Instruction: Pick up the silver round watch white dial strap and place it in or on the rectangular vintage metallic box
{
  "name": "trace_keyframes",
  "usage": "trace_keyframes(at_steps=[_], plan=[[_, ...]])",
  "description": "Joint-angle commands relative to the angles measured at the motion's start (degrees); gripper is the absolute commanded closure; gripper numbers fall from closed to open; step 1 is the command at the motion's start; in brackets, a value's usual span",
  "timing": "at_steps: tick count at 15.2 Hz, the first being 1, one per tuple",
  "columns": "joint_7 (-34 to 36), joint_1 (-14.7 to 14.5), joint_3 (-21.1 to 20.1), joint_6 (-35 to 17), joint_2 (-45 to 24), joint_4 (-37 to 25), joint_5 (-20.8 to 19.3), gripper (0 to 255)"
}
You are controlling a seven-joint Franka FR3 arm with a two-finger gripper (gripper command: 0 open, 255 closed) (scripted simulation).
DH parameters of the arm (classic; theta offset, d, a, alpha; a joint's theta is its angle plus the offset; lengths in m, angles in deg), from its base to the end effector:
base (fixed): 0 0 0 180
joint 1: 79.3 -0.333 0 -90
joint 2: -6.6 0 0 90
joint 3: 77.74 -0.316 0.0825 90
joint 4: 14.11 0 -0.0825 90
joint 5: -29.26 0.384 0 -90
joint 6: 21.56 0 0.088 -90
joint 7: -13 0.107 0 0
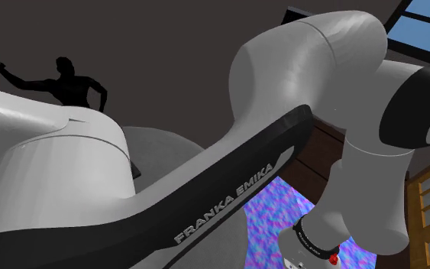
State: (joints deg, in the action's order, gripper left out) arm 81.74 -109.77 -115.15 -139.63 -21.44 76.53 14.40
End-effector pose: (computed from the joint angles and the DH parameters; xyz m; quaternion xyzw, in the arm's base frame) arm 0.3263 0.5987 0.4085 -0.9984 -0.0131 0.0070 0.0538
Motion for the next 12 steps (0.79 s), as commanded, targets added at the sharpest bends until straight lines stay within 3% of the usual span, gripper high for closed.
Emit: trace_keyframes(at_steps=[1,7,8,12], plan=[[0.05,-0.02,0.09,-0.36,-0.21,0.26,-0.13,255],[0.06,-0.02,0.09,-0.36,-0.21,0.25,-0.13,255],[0.06,-0.02,0.08,-0.32,-0.19,0.23,-0.12,0],[0.05,-0.02,0.09,-0.34,-0.22,0.23,-0.14,0]])
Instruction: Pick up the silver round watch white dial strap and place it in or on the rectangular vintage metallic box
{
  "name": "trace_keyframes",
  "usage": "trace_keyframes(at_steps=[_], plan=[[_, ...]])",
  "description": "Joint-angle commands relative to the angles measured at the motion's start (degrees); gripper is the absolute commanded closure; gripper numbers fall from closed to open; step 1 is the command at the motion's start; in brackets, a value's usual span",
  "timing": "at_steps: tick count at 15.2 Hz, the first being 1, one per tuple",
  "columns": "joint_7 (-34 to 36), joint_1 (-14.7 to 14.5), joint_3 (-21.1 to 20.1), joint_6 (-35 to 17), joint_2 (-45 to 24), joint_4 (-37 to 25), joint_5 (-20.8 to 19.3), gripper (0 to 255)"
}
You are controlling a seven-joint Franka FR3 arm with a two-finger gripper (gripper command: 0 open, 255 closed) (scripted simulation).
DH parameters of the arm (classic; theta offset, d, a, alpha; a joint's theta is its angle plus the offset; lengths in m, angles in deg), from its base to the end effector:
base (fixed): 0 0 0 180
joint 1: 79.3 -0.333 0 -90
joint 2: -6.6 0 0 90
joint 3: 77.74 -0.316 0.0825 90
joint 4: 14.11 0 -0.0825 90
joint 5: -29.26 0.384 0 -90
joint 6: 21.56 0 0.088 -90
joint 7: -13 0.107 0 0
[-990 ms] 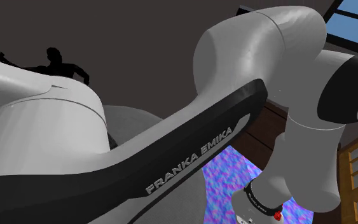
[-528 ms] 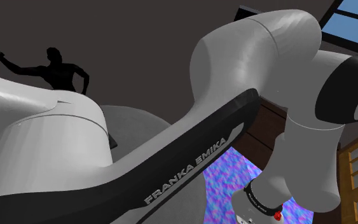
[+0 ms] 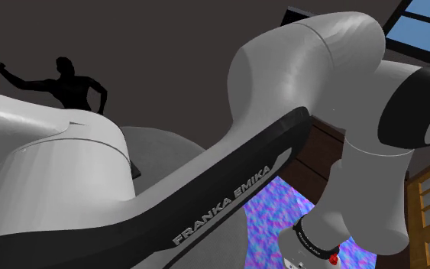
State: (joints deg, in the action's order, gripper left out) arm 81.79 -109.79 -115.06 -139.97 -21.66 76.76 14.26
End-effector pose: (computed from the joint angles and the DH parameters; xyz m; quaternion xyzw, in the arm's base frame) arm 0.3267 0.5987 0.4047 -0.9985 -0.0130 0.0073 0.0532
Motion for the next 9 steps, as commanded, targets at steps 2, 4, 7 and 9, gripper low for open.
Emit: trace_keyframes(at_steps=[2,4,7,9], plan=[[-0.33,0.26,-0.32,1.47,0.81,-0.77,0.56,0],[-0.96,0.66,-0.86,4.56,2.24,-2.67,1.56,0],[-1.19,0.77,-1.04,5.82,2.73,-3.53,1.91,0],[-1.19,0.77,-1.04,5.82,2.73,-3.53,1.91,0]])
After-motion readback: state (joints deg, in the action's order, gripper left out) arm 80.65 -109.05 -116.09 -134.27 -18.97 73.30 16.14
